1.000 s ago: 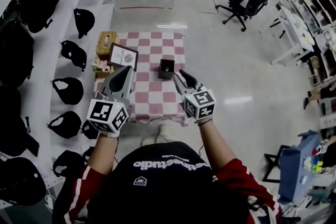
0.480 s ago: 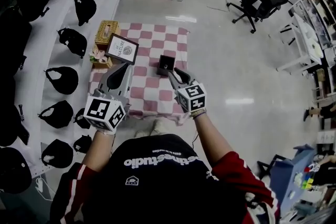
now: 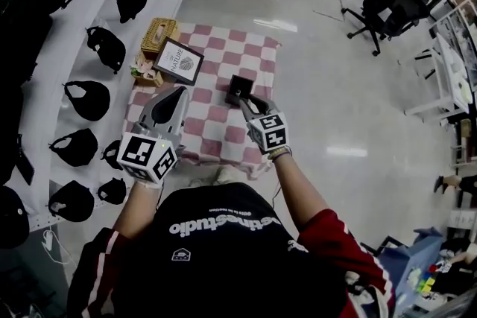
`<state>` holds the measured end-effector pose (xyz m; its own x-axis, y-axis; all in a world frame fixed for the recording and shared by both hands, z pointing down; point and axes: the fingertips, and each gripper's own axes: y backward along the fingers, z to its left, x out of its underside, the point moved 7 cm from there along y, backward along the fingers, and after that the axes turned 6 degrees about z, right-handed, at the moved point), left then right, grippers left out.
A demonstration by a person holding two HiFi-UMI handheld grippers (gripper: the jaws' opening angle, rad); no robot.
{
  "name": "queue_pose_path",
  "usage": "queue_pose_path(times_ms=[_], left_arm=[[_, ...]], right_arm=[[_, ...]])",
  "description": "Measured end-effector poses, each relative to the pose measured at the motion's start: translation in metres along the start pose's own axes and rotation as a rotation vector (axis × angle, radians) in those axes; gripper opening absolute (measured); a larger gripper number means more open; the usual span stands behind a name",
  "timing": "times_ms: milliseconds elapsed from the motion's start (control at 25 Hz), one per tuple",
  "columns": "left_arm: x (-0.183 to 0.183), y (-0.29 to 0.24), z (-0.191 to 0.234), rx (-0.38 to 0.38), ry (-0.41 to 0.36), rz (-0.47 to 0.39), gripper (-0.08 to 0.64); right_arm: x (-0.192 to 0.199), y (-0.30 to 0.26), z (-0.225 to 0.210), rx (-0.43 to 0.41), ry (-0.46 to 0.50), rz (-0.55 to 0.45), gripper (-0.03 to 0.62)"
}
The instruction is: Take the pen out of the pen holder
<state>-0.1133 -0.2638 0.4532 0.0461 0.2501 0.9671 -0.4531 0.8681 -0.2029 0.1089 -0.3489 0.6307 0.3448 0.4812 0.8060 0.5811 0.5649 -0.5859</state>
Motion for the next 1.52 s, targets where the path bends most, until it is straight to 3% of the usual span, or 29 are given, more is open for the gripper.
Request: queue_pose_path(times_ms=[600, 1520], left_arm=[[0.008, -0.009, 0.002, -0.096, -0.005, 0.032, 0.006], [0.02, -0.016, 0.026, -0.186, 0.024, 0.048, 0.006]], right_arm=[[0.028, -0.056, -0.022, -0.078, 0.035, 0.103, 0.106], [0.044, -0.109, -0.033, -0.099, 0.045, 0.204, 0.107]])
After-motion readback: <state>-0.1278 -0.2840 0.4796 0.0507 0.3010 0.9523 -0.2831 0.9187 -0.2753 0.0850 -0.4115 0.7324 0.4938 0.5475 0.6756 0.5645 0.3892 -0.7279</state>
